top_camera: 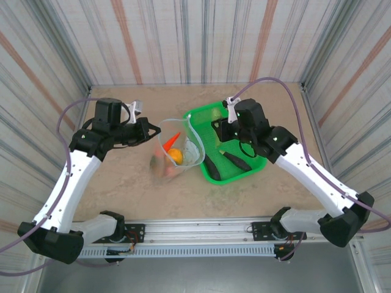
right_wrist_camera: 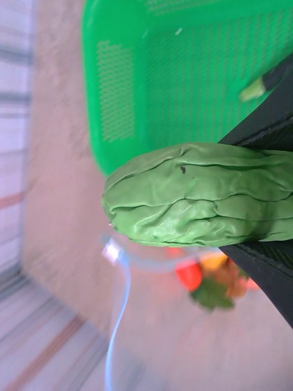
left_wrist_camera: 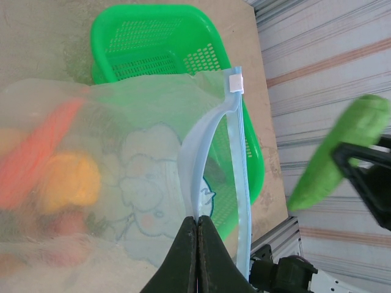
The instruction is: Place the food in the zip-top bag and seal the zipper
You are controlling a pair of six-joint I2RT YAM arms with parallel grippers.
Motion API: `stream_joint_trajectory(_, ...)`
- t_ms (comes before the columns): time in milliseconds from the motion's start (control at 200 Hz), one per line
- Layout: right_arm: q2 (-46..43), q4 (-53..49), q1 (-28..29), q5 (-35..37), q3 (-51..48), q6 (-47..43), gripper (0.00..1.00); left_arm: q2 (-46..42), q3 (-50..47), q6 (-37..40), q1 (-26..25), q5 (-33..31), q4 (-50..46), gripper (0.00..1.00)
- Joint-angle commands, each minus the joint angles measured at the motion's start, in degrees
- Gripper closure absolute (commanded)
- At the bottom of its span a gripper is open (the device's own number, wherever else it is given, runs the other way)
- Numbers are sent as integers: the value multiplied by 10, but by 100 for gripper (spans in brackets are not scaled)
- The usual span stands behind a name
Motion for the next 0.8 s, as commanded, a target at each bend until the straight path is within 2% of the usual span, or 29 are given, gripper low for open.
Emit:
stream_joint_trajectory(0,-8,56,39,-20,20,20,66,-3,-3,-6,5,12,11,100)
stream_joint_trajectory(145,16,116,89,-22,17,18,66,-2,-4,-11,4,13,15,100)
stream_joint_trajectory(240,57,110,110,-19,34,6,65,-4,-4,-13,5,9,13,100)
stream_joint_trajectory(796,213,138,149,-37,16,-10,64,-10,-5,-23,4,3,20,100)
